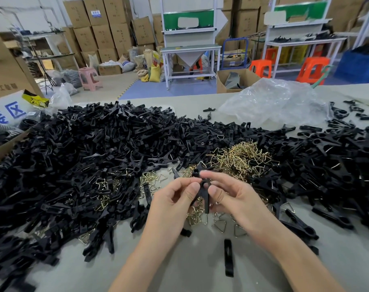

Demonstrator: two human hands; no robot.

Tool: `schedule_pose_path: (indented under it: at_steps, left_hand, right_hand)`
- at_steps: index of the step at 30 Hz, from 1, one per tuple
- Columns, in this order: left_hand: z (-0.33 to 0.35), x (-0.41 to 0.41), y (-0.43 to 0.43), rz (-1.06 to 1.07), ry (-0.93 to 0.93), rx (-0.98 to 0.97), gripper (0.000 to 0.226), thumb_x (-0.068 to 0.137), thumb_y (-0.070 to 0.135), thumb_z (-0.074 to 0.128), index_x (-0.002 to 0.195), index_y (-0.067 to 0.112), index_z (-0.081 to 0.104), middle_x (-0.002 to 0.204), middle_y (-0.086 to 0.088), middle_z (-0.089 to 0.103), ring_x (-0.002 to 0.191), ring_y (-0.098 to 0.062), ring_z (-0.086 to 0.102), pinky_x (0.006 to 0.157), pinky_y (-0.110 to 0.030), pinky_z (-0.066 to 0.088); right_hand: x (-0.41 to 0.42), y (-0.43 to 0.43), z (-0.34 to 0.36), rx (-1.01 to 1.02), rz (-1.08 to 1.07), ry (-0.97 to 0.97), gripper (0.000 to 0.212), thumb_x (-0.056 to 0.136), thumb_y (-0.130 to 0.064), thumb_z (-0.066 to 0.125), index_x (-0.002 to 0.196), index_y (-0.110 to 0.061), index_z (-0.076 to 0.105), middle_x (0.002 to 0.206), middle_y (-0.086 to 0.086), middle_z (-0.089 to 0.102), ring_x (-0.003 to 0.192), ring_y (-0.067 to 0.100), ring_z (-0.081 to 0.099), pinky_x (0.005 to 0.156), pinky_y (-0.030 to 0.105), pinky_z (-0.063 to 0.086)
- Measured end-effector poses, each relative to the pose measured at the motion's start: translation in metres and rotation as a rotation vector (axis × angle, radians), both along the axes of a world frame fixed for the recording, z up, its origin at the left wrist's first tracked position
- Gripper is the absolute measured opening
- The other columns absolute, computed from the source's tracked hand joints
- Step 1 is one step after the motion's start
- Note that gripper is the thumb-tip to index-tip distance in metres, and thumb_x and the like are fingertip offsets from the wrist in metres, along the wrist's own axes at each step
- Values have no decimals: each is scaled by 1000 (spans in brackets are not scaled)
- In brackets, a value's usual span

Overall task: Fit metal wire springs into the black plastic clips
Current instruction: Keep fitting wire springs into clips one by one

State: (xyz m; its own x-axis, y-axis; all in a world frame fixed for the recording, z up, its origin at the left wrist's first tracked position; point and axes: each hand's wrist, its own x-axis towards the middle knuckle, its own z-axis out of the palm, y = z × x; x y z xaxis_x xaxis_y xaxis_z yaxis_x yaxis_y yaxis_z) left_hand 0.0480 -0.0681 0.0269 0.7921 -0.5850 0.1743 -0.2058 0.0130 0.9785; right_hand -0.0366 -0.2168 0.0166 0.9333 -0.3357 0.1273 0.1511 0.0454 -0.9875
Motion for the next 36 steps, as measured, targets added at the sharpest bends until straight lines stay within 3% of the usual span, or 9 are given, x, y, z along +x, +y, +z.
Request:
schedule_pose_path:
  at_steps: [6, 10, 12, 19, 22, 24, 29, 34, 36]
  left_hand:
    - [-10, 7, 2, 192, -213, 117, 7, 99, 34, 56, 103, 38, 62, 87, 14, 71, 82, -1, 65, 73, -14, 48]
    - [-19, 13, 9, 98, -746, 680, 41, 95, 60, 35, 128, 42, 51, 120, 26, 51, 116, 4, 39, 102, -22, 28]
    - [-25, 14, 9, 52, -811, 821, 48, 94, 65, 31, 135, 45, 44, 126, 22, 44, 122, -4, 36, 101, -25, 23]
    - [-22, 15, 8, 131, -800, 708, 22, 96, 52, 41, 109, 39, 53, 101, 24, 53, 87, -1, 44, 79, -18, 24]
    - [-20, 14, 7, 149, -630, 571, 11, 96, 51, 47, 90, 41, 48, 79, 21, 59, 74, -4, 52, 69, -22, 38]
    - [-19, 14, 6, 166, -495, 452, 8, 97, 45, 53, 89, 42, 53, 81, 21, 64, 77, -3, 60, 64, -19, 45]
    - [-15, 15, 6, 156, -259, 221, 23, 100, 23, 58, 116, 39, 64, 91, 22, 67, 81, -3, 64, 69, -10, 45]
    - [-12, 15, 5, 147, -172, 155, 16, 99, 22, 61, 102, 35, 68, 85, 13, 73, 79, -14, 69, 75, -32, 56]
    - [-12, 14, 5, 160, -201, 147, 14, 98, 25, 61, 95, 37, 66, 88, 14, 72, 78, -16, 68, 73, -27, 55]
  right_hand:
    - [0, -1, 1, -40, -100, -54, 21, 89, -25, 63, 105, -34, 74, 104, -1, 76, 95, 18, 74, 78, 26, 60]
    - [2, -8, 1, 69, -279, -95, 21, 90, -20, 62, 102, -30, 75, 97, 1, 77, 87, 16, 75, 71, 23, 60]
    - [4, -11, 0, 92, -341, -84, 21, 94, -13, 61, 106, -26, 72, 97, 3, 77, 84, 15, 74, 69, 25, 61]
    - [4, -12, -3, 62, -365, -58, 25, 100, -8, 58, 107, -28, 71, 88, 0, 76, 79, 16, 73, 68, 24, 60]
    - [4, -12, -3, 55, -369, -57, 24, 100, -9, 58, 108, -27, 71, 89, 1, 76, 78, 16, 73, 68, 25, 60]
    - [5, -12, -4, 44, -377, -58, 23, 100, -9, 58, 108, -27, 70, 90, 1, 75, 77, 14, 72, 69, 26, 61]
    - [4, -13, -4, 42, -368, -52, 24, 100, -8, 57, 109, -26, 70, 88, -2, 73, 76, 12, 71, 69, 26, 61]
    - [4, -13, -2, 55, -359, -51, 23, 100, -8, 57, 109, -25, 70, 93, 3, 73, 78, 16, 72, 69, 25, 60]
    - [4, -13, -3, 54, -357, -47, 23, 100, -8, 57, 110, -25, 70, 96, 6, 72, 80, 17, 72, 70, 26, 60]
